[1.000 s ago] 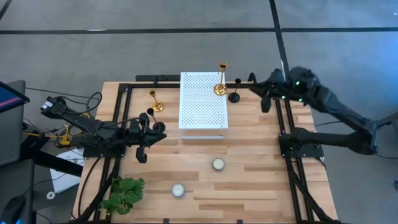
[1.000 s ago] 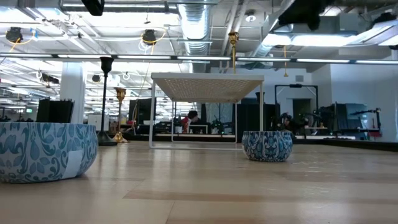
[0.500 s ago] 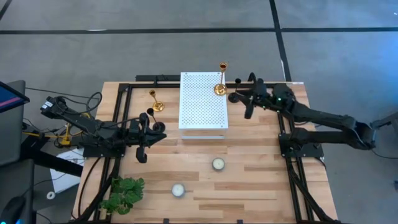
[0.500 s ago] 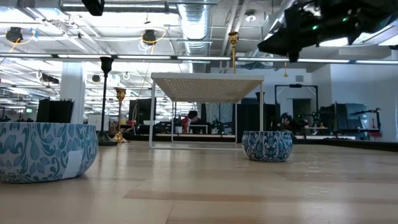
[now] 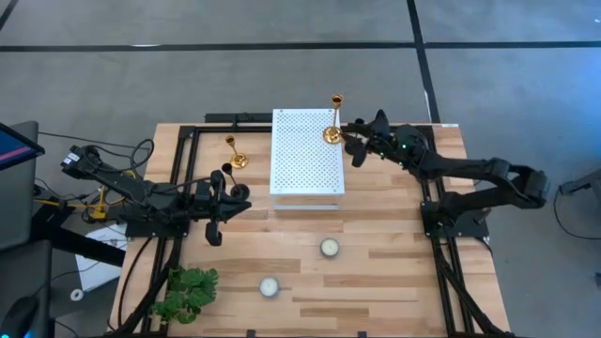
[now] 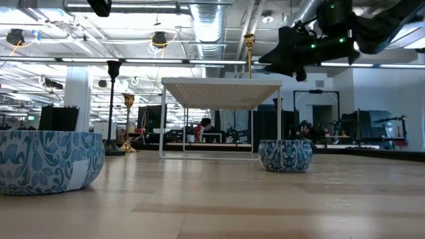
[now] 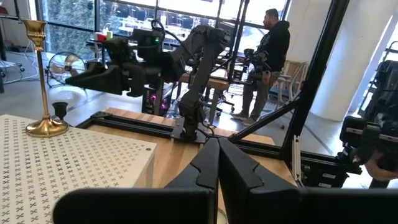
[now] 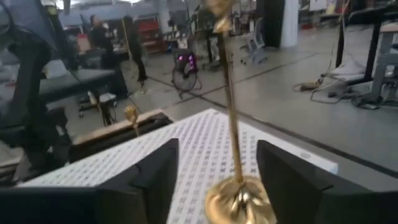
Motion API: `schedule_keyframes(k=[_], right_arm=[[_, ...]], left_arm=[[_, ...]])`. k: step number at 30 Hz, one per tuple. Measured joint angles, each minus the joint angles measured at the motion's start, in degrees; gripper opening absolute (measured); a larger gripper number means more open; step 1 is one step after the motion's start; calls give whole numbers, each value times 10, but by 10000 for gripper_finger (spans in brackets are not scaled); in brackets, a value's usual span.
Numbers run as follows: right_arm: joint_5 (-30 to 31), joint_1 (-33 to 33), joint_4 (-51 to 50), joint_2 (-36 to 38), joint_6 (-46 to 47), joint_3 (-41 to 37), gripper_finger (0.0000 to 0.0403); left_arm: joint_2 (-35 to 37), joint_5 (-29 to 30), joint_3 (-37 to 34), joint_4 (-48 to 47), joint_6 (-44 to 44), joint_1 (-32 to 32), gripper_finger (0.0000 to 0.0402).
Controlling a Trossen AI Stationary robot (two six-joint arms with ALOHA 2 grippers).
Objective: Pick & Place candle stick holders
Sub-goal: Put the large golden candle holder on the shelf
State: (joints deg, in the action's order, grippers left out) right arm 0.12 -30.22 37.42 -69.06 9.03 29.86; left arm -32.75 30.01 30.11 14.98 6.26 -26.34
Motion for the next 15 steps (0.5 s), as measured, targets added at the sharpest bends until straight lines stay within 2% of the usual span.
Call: schedule_keyframes(k=[3,9,15], right_arm=[[-1,-2,-4,-22,1,16,225],[-1,-5,-15,-75,-19,67,194],[0,-12,-24,-107,-21,113,165]], left_arm=[[0,21,0,0,-9,1,6],[0,89,0,4,-49,1,6],[0,99,0,8,-48,1,6]])
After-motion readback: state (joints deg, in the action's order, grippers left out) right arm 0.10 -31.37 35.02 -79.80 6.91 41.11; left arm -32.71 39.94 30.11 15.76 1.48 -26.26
